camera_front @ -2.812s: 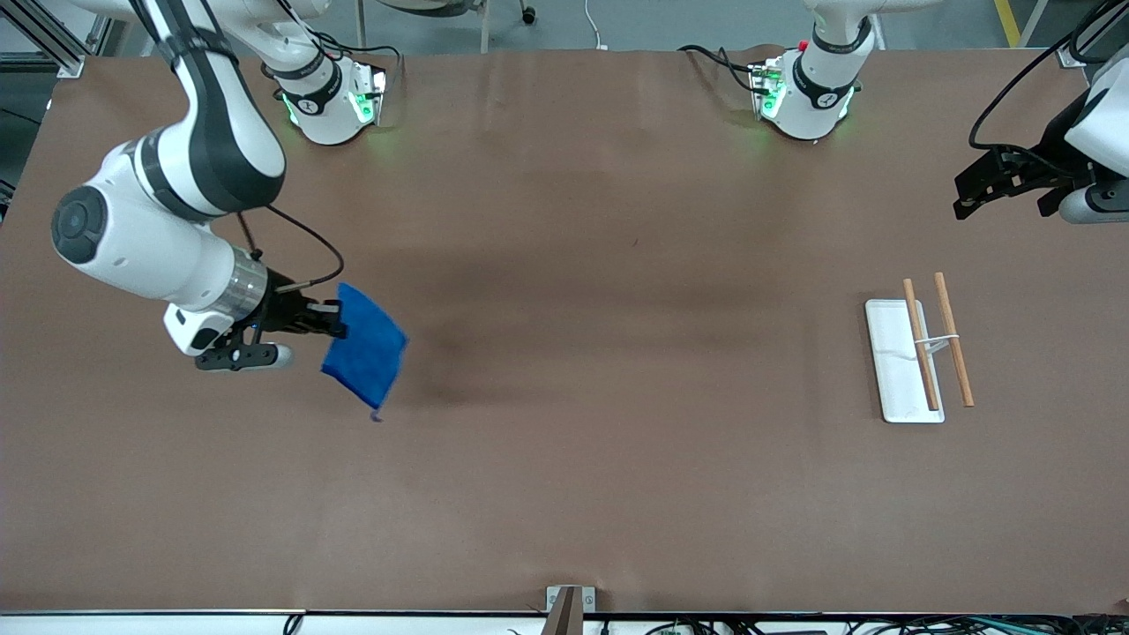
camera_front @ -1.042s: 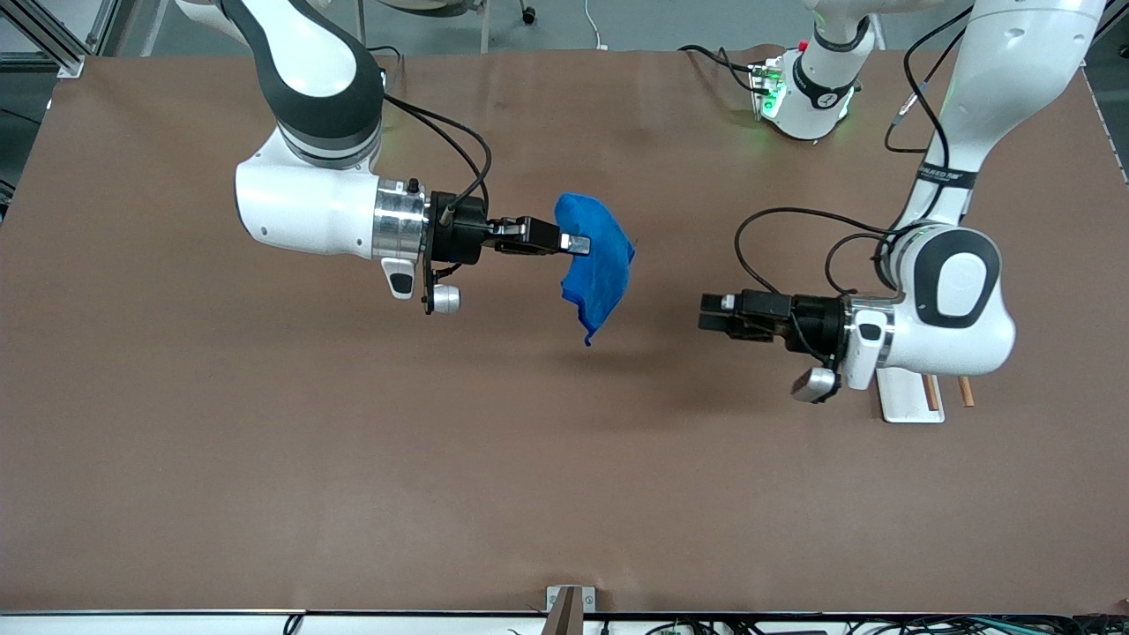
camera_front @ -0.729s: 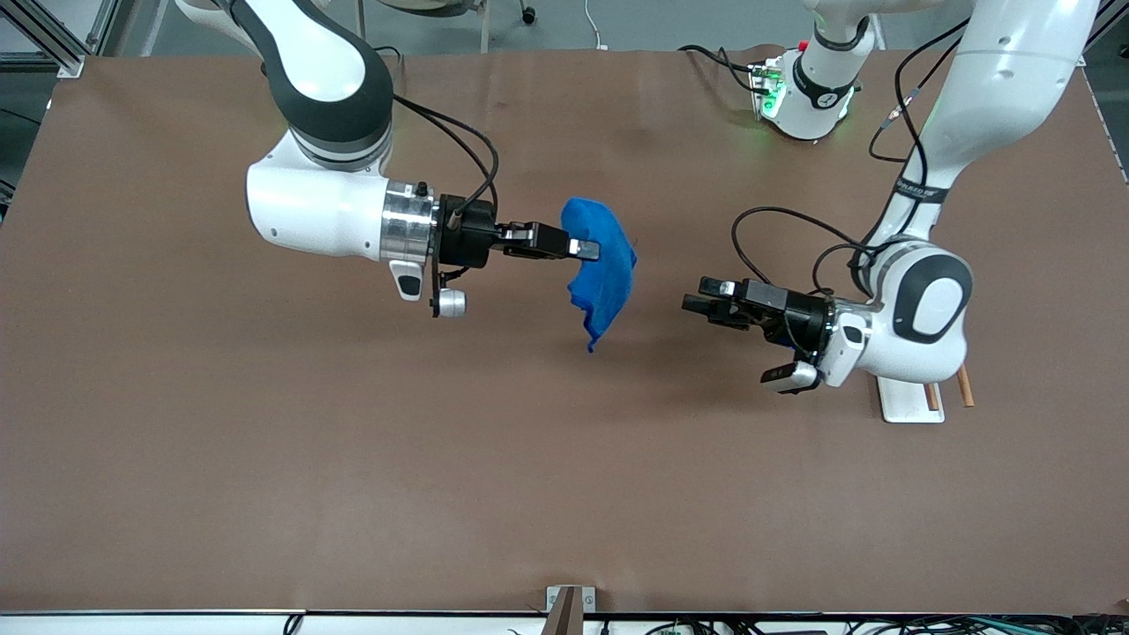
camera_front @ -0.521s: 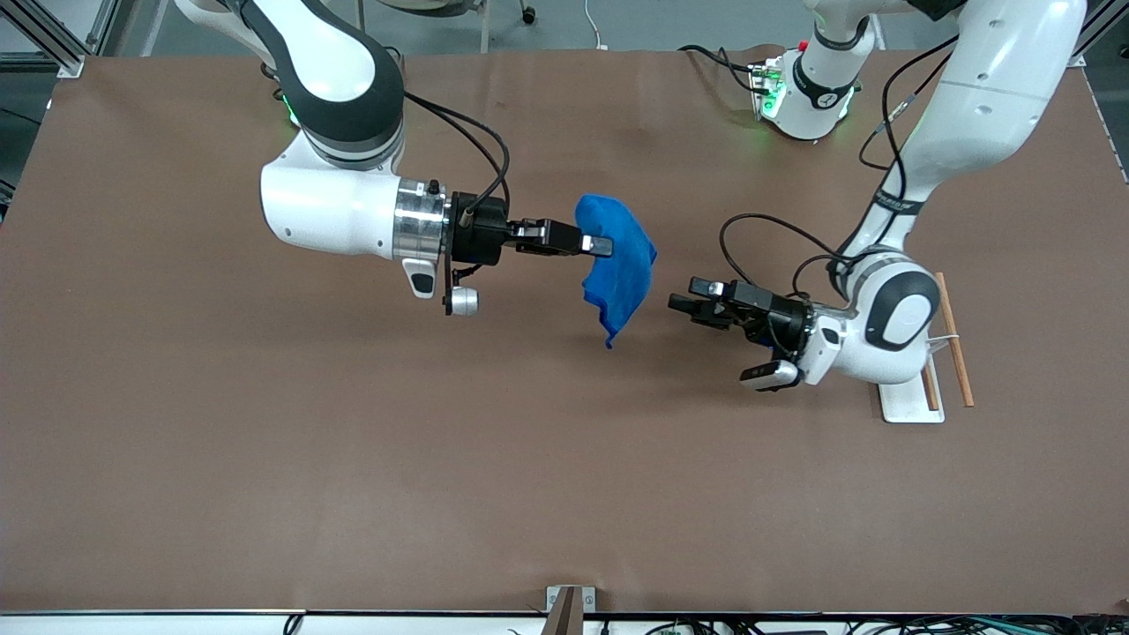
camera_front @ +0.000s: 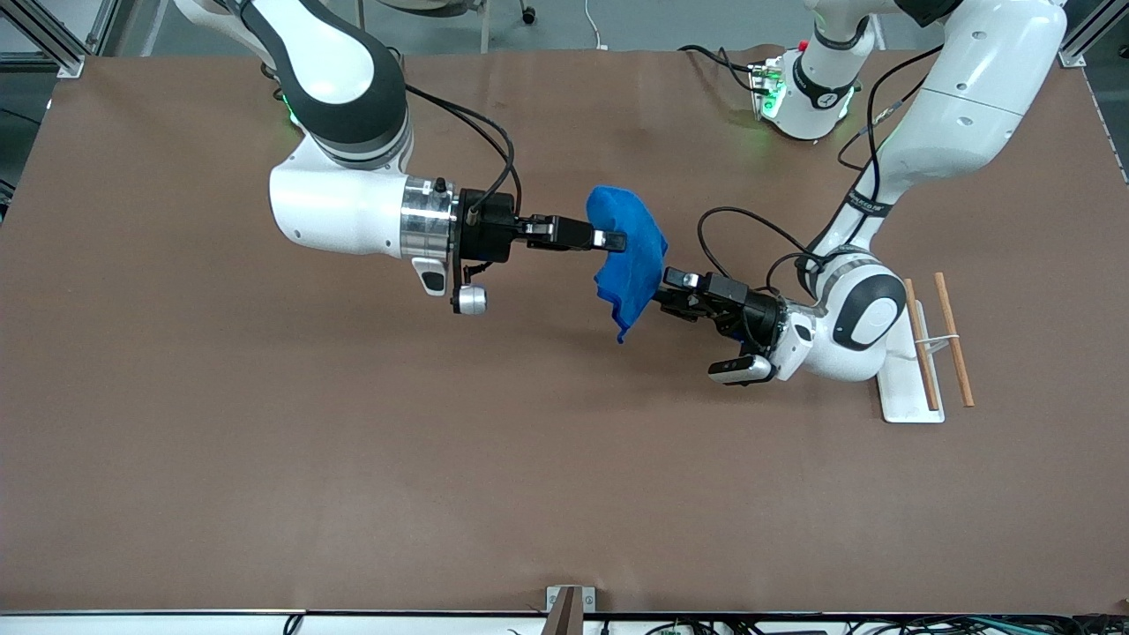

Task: Right arm passes towel to left arm to hang
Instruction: 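Grasp the towel with the left gripper and open the right gripper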

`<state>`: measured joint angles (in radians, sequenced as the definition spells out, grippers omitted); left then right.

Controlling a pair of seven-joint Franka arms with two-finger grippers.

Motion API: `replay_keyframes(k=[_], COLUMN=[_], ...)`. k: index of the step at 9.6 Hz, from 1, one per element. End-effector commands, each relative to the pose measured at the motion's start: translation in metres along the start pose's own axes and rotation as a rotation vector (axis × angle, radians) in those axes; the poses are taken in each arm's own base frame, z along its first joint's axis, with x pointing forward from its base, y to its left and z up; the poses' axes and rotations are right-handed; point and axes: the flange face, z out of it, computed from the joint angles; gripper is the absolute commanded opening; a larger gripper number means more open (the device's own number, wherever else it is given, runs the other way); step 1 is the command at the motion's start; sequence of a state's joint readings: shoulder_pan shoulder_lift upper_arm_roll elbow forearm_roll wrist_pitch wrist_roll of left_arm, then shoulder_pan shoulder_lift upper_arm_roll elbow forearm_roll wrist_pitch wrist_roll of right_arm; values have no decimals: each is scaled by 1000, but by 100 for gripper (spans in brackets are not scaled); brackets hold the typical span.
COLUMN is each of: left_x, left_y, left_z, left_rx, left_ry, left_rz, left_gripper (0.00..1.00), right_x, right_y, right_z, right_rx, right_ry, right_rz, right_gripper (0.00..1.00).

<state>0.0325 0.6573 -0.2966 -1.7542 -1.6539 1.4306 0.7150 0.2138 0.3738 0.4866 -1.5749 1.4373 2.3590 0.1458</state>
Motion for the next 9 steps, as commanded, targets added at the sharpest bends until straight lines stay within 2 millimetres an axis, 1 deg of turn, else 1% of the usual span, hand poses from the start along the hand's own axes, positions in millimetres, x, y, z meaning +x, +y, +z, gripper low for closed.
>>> replay_keyframes(k=[1,2,4,7,8,9], left_x=[3,3,0,-3,-2,-1], left_y=[-6,-3,4,11,17,29], left_z=[-5,-8,-9,-13,-21,-25], left_rx=[-15,-17,-45,-73,-74,-71], left_ry=[27,31,7,-13,-4,-2], left_rz=[13,17,24,31,37,45], left_gripper=[69,64,51,25,17,8], right_x=[-2,-4,-4,-4,-4,-4], right_y=[-4,-4,-4,-4,-4,-4], right_z=[8,11,12,12,12,12], right_rx=[29,28,29,28,28,29], right_ry=[1,5,6,6,6,6], right_rz=[14,11,12,10,10,12], right_gripper=[0,0,0,0,0,0])
